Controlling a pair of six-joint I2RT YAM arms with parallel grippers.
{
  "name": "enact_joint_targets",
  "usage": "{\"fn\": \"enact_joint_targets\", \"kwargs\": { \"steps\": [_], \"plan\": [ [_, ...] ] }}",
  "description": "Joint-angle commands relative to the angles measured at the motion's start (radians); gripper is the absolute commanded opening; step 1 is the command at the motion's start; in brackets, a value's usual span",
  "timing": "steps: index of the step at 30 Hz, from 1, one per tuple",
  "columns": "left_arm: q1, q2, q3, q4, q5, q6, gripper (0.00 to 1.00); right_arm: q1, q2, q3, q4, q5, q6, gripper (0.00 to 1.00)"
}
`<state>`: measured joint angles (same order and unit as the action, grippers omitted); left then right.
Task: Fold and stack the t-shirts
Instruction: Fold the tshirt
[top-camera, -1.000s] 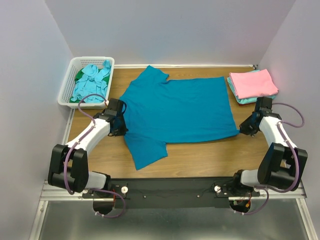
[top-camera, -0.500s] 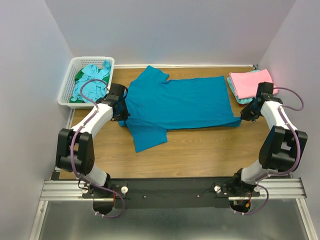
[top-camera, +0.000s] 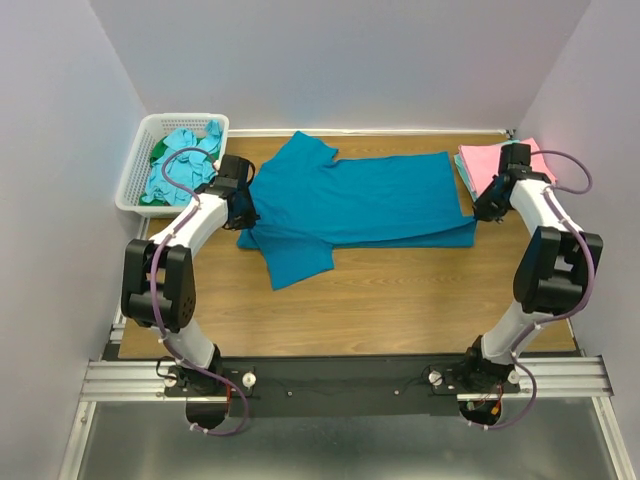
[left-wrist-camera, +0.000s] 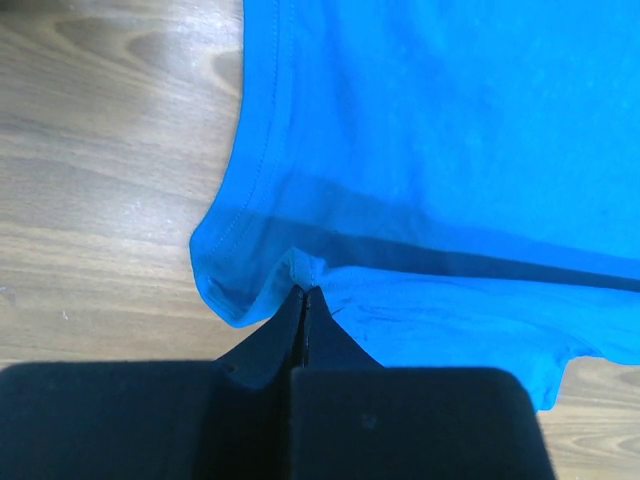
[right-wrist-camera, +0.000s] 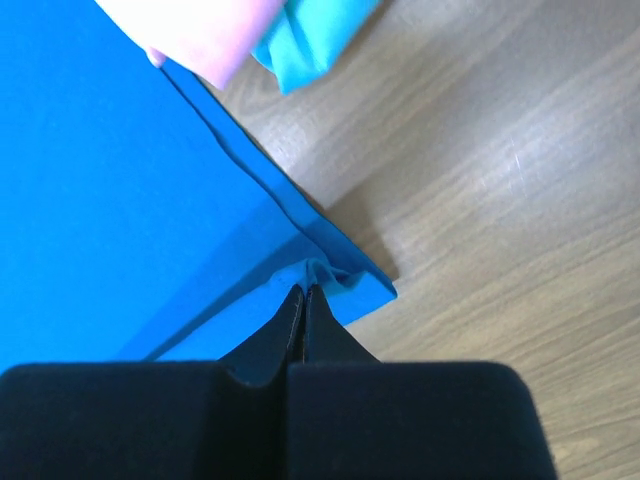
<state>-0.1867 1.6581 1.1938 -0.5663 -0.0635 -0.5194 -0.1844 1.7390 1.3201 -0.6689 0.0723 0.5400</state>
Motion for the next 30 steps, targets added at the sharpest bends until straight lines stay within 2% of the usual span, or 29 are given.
{"fn": "enact_joint_targets", "kwargs": {
  "steps": [1, 10, 30],
  "plan": [
    [0.019, 0.028, 0.036, 0.023, -0.051, 0.019, 0.0, 0.016, 0.042, 0.053, -0.005, 0.076, -0.02, 0.01],
    [0.041, 0.081, 0.058, 0.049, -0.058, 0.035, 0.0, 0.022, 0.094, 0.099, 0.015, 0.09, -0.032, 0.01],
    [0.052, 0.121, 0.0, 0.129, -0.073, 0.009, 0.0, 0.077, 0.211, 0.192, 0.052, 0.11, -0.064, 0.01]
  ]
}}
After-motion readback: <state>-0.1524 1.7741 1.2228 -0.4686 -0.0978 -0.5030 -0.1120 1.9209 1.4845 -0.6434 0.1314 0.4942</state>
